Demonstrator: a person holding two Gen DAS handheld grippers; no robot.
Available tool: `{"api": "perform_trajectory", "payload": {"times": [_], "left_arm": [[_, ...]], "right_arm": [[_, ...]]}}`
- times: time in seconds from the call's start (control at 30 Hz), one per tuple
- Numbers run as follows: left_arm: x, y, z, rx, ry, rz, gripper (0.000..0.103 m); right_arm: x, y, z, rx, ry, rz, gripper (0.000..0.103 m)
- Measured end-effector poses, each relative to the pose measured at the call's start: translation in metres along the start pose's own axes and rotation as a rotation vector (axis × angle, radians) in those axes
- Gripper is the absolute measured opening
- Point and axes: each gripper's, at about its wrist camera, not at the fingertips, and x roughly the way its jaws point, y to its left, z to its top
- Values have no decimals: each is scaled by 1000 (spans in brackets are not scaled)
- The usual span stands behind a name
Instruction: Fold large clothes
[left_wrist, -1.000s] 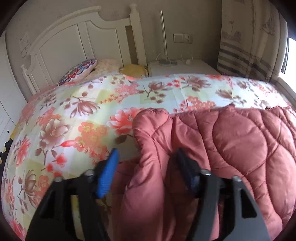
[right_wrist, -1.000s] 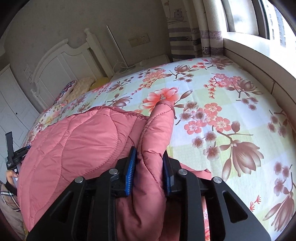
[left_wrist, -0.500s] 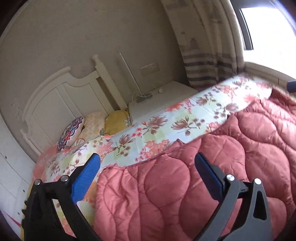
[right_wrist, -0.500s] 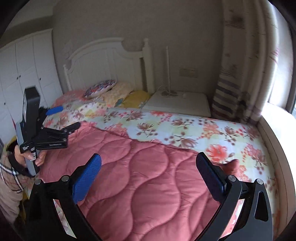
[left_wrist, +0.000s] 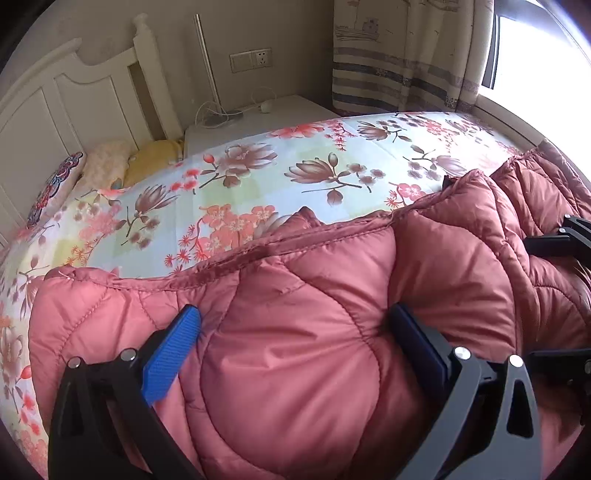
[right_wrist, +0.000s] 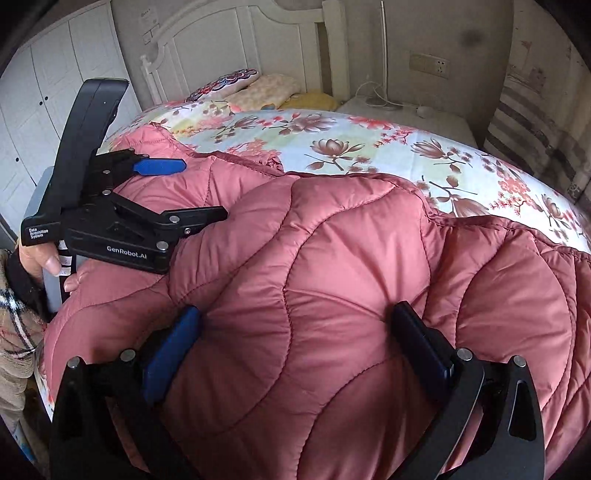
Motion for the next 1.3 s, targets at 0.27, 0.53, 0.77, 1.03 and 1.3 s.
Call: {"api": "perform_trajectory", "payload": {"times": [0.27, 0.53, 0.77, 1.03, 1.3], "left_arm": [[-3, -2, -2, -40, 7, 30, 101], [-8, -5, -8, -117, 25, 97, 101], [-9, -4, -8, -120, 22, 92, 101], [-10, -3, -9, -124, 12, 78, 101], [-32, -13, -2, -84, 21, 265, 99]], "right_arm": [[1, -7, 3, -41, 13, 86, 99], [5, -20, 9, -87, 41, 203, 99], [-3, -14, 11, -101, 29, 138, 98], [-49, 34, -29, -40, -62, -76, 99], [-40, 37, -36, -49, -25, -117, 98]]}}
